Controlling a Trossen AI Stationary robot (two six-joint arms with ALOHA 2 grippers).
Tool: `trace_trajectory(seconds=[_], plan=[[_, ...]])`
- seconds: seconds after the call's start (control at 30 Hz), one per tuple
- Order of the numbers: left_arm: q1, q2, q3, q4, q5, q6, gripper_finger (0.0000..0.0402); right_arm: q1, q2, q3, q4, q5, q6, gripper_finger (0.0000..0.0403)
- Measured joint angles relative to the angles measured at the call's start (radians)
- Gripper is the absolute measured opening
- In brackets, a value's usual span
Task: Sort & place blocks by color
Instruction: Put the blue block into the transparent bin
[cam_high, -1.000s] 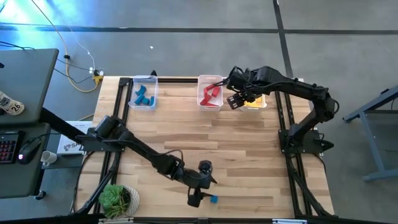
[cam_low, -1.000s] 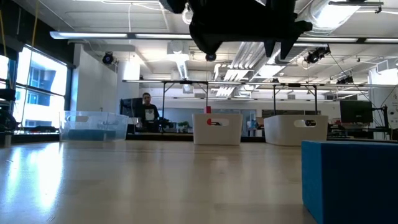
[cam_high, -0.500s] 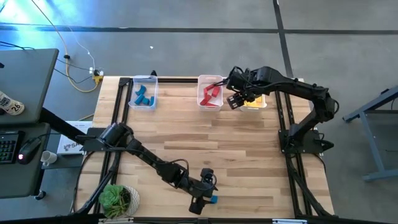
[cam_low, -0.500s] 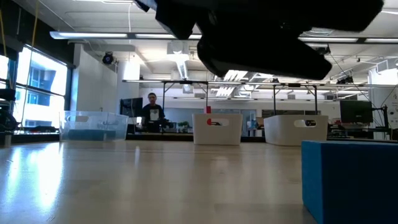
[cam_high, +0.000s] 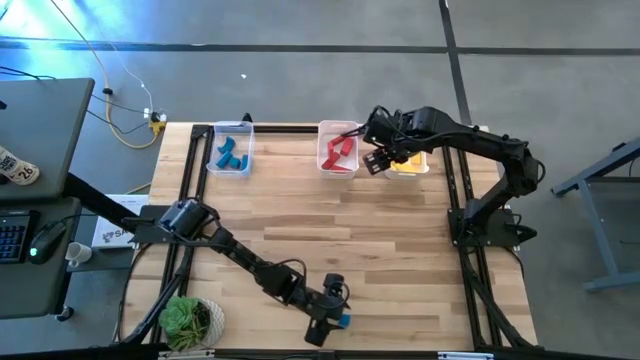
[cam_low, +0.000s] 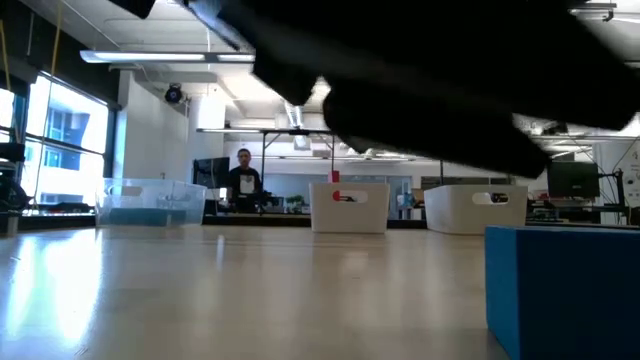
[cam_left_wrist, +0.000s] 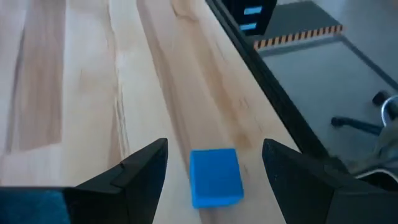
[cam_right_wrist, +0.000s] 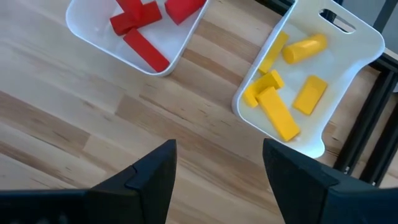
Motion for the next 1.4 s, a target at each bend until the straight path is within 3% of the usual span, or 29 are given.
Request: trace_trajectory(seconds=[0.8,0.97,1.2,1.4], plan=[[0.003,0.088,-0.003,0.067,0.032,-0.113,0.0243,0.0,0.0,0.0,0.015,0.0,0.0,0.0224],[0.011,0.088,-0.003,0.067,0.029,-0.113,0.0208,0.0,0.0,0.0,0.015,0.014,0.0,0.0224],[0.038,0.088,-0.002,0.066,0.095,-0.113,0.0107,0.0,0.0,0.0,0.015,0.021,0.001,0.0224],[0.067,0.052,-0.002,-0.028,0.149,-0.113,0.0102,0.0,0.0,0.0,0.014,0.02,0.003,0.0224]])
